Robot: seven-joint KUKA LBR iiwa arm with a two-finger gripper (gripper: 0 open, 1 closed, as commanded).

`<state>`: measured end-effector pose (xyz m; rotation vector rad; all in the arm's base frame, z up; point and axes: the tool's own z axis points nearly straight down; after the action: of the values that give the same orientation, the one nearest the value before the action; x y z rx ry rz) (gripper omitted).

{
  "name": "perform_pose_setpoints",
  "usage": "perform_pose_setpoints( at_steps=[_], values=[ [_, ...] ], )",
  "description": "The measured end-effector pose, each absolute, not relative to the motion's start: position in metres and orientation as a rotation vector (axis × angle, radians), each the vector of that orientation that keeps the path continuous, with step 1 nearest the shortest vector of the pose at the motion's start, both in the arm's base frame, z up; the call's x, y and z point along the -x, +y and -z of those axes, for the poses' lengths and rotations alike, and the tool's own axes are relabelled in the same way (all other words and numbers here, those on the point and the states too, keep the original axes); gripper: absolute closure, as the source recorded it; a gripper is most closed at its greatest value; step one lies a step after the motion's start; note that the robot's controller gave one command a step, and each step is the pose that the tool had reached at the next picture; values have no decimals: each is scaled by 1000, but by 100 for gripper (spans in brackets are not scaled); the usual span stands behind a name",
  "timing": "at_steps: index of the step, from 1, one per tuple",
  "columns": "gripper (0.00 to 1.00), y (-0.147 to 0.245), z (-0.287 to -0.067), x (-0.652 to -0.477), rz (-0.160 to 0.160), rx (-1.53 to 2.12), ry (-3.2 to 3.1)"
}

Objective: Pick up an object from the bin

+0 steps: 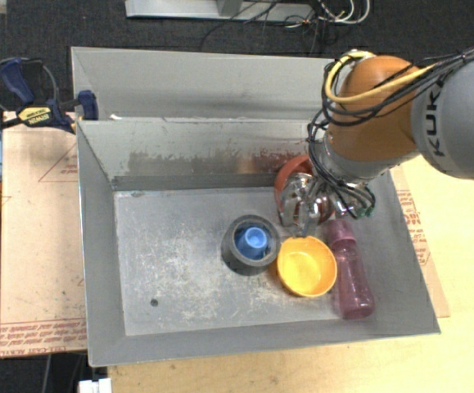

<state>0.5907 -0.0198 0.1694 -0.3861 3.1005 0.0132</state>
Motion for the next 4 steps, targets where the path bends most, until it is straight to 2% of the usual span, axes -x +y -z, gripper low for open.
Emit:
perform_pose_setpoints(
  at_steps=[1, 3, 4],
  values=[
    [0, -62, -81, -549, -8, 435, 3103],
    [0, -62, -77, -545, -6, 395, 3089],
    [0, -40, -74, -549, -2, 405, 3091]
  ],
)
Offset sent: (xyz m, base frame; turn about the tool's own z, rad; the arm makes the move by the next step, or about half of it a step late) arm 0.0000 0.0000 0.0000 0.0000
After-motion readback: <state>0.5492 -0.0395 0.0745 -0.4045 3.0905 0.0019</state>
